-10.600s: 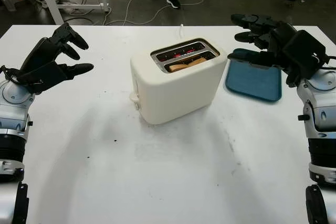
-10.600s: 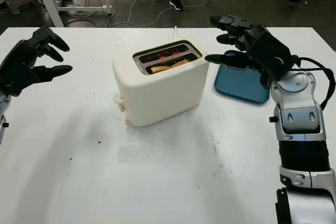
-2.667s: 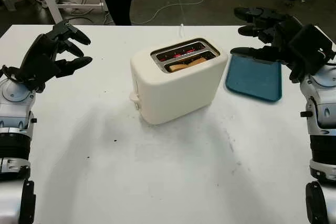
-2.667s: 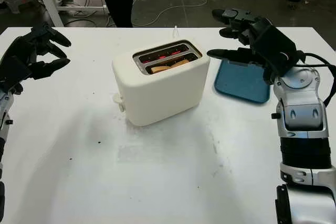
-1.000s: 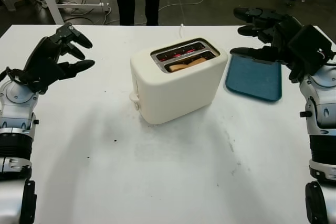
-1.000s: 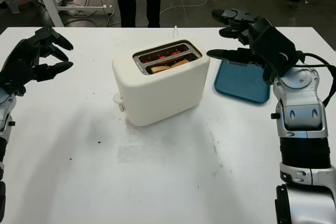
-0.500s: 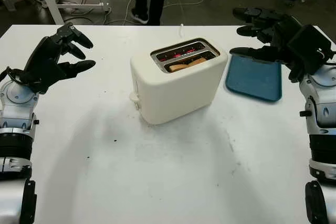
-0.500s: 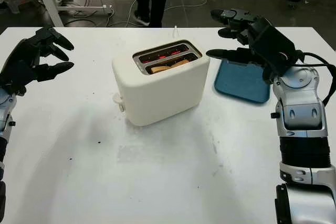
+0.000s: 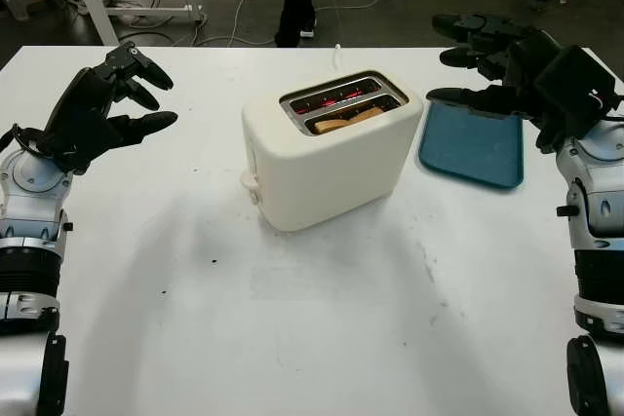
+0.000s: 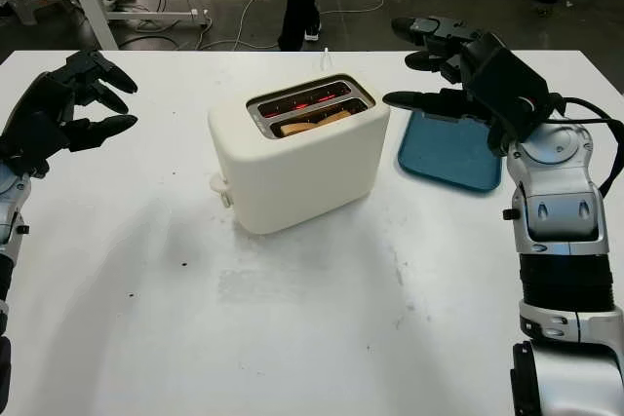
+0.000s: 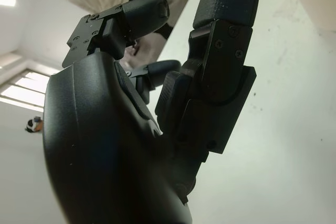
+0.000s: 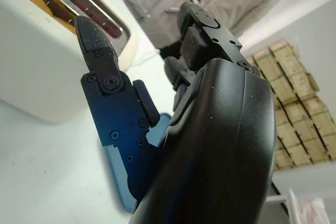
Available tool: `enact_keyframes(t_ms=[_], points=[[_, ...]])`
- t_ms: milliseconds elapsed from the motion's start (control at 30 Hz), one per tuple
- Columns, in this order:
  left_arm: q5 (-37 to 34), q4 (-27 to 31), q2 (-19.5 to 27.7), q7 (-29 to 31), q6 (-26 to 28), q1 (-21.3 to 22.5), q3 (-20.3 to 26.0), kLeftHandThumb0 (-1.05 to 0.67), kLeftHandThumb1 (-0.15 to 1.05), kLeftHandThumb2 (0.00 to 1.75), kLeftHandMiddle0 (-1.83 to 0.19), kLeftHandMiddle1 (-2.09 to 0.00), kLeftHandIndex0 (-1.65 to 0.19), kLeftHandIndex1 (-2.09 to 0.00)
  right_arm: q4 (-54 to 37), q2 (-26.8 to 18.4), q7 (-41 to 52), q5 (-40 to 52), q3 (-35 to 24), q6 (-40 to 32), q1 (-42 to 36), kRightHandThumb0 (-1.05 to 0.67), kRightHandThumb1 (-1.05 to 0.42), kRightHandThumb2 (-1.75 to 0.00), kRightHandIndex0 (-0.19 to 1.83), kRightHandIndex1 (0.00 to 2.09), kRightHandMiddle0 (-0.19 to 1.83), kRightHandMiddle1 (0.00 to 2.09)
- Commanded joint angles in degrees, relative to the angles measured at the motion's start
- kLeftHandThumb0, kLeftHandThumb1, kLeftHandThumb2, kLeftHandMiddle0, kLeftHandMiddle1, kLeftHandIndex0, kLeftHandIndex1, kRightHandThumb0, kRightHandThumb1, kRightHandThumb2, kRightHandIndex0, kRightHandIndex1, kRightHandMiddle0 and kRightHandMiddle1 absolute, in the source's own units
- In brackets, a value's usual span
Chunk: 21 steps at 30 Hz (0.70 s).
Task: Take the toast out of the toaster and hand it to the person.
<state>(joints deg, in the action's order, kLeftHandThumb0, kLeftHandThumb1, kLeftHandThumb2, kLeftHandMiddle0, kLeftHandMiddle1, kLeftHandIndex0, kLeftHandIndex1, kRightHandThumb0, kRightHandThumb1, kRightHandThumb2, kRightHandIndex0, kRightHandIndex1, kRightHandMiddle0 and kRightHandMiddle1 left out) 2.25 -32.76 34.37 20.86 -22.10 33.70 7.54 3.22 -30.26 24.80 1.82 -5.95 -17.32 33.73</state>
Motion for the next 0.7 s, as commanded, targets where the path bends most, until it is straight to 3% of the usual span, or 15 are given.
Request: enact_keyframes(t_ms=[0, 667], points=[[-0.5, 0.5, -0.1, -0.2, -0.1, 0.4, 0.1, -1.05, 0.92, 0.15, -0.2, -1.65, -0.15, -1.57, 0.0, 0.0, -0.3, 0.1, 0.0, 0.6, 0.7, -0.46, -0.72, 0.0, 0.08, 0.84, 0.48, 0.03], [-0.7, 0.7, 0.0, 0.0, 0.1, 0.3, 0.2, -1.05, 0.92, 0.16, -0.19, -1.66, -0.15, -1.58, -0.8, 0.2, -0.7, 0.3, -0.2, -0.3, 0.4, -0.44, -0.72, 0.0, 0.08, 0.83, 0.48, 0.02]])
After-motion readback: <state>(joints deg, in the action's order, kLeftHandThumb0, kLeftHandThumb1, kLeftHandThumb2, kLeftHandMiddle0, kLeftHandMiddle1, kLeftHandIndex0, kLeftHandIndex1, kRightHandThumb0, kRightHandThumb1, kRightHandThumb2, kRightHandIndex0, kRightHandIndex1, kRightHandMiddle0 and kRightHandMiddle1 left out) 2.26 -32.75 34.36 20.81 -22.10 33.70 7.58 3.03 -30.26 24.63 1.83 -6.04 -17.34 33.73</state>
